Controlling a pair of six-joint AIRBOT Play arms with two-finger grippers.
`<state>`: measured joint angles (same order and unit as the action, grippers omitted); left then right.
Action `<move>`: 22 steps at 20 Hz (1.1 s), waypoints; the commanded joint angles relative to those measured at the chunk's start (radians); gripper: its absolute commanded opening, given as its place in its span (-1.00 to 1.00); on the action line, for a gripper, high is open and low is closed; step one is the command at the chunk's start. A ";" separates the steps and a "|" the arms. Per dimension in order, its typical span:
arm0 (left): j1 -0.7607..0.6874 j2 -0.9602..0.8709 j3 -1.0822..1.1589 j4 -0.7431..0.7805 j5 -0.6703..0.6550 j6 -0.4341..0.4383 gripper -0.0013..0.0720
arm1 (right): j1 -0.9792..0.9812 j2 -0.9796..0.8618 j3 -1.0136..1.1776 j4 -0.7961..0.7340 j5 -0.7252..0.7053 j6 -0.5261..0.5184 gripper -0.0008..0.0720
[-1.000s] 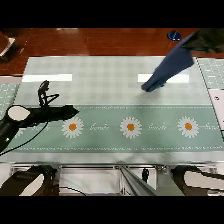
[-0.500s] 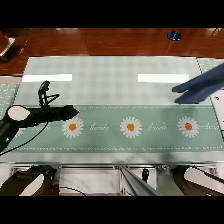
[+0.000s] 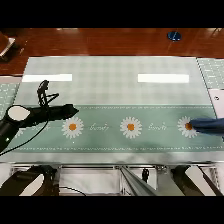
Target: Fold the shirts.
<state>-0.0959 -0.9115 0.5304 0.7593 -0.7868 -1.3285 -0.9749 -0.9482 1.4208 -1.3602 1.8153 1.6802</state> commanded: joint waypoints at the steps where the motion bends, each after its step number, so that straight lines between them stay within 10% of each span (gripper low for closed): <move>1: 0.000 0.000 0.000 0.000 0.003 0.000 -0.91 | -0.090 0.132 -0.213 -0.197 -0.019 0.033 -0.91; 3: 0.000 0.000 0.000 0.000 0.002 0.000 -0.91 | -0.090 0.193 -0.312 -0.354 -0.034 0.084 -0.68; 5: 0.000 0.000 0.000 0.000 0.003 0.000 -0.91 | -0.087 0.208 -0.371 -0.438 -0.032 0.095 0.15; 10: 0.002 0.001 0.017 -0.026 0.082 -0.015 -0.91 | -0.087 0.203 -0.361 -0.262 -0.181 0.096 -0.05; 12: 0.012 0.000 0.110 -0.026 0.097 0.011 -0.91 | -0.087 0.170 -0.314 0.008 -0.291 0.080 -0.88; 16: 0.003 -0.064 0.492 -0.025 0.038 0.019 -0.91 | 0.090 0.060 -0.246 0.664 -0.564 -0.138 -0.91; 22: -0.229 -0.176 0.693 0.238 -0.051 -0.033 -0.91 | 0.990 -0.116 -0.319 0.016 -0.746 -0.140 -0.90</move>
<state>-0.2173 -1.0527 1.1717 0.8066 -0.7952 -1.3155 -0.3504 -0.9806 1.1370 -1.0462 1.1889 1.5082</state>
